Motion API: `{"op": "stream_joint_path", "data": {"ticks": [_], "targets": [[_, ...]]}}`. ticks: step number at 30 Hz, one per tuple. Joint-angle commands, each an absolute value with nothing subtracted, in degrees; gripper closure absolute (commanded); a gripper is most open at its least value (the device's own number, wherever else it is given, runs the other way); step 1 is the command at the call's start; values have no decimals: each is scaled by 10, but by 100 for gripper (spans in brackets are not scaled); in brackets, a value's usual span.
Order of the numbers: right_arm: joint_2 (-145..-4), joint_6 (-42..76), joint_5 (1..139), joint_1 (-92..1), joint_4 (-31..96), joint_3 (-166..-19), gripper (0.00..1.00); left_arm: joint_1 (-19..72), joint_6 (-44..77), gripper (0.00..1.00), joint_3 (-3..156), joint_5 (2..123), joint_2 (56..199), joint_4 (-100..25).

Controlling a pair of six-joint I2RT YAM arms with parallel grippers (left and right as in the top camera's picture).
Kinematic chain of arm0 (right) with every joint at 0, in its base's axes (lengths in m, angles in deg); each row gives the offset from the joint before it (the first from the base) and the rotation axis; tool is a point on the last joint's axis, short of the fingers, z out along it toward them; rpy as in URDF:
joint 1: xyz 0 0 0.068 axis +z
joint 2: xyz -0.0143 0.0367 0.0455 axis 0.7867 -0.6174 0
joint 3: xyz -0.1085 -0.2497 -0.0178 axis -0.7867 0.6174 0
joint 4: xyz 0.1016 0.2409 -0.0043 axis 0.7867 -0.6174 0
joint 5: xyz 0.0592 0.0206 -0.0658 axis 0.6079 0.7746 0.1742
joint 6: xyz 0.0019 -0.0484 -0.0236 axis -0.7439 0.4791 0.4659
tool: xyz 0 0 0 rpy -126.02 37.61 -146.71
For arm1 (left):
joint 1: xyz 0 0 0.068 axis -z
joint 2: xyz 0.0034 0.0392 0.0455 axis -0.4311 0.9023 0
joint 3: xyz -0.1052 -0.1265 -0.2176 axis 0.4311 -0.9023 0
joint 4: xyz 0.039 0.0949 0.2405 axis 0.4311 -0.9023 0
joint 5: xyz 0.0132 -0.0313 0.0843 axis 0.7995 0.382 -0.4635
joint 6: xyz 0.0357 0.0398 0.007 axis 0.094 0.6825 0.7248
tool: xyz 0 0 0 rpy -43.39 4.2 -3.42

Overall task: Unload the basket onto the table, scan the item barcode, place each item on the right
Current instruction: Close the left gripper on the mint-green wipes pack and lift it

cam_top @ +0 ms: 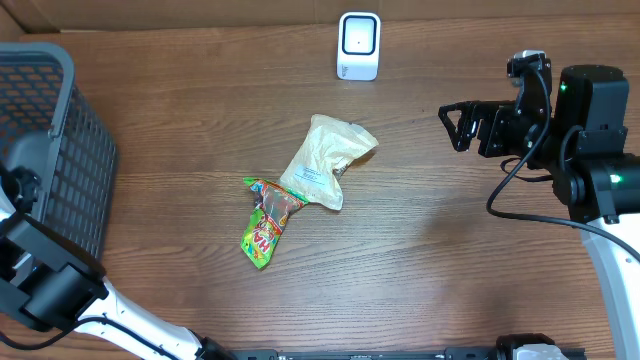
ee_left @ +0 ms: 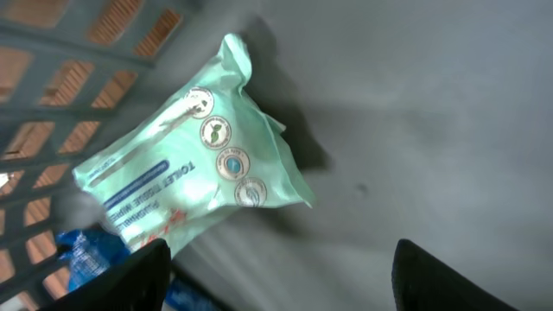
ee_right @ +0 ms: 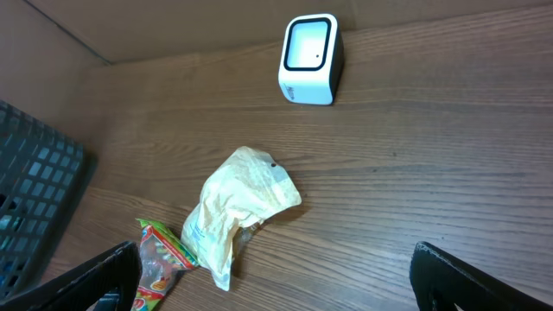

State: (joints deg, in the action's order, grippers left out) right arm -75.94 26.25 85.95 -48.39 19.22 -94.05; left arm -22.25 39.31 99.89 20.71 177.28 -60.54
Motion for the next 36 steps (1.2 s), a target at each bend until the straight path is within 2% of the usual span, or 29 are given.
{"op": "stream_joint_path", "data": {"ticks": [1,10,18,22,25,31,33,36], "targets": [[-759,263,863,-481,195,-955,0,-228,405,25,959,169,1772,-571],[-759,263,863,-481,195,-956,0,-229,439,21,873,164,1772,-424],[-759,263,863,-481,195,-956,0,-239,454,21,869,151,1772,-397],[-759,263,863,-481,195,-956,0,-247,453,25,869,154,1772,-403],[-759,263,863,-481,195,-956,0,-251,448,36,869,144,1772,-422],[-759,263,863,-481,195,-956,0,-252,409,37,869,90,1772,-439],[-759,263,863,-481,195,-955,0,-252,408,44,869,92,1772,-440],[-759,263,863,-481,195,-955,0,-252,408,79,869,92,1772,-440]]}}
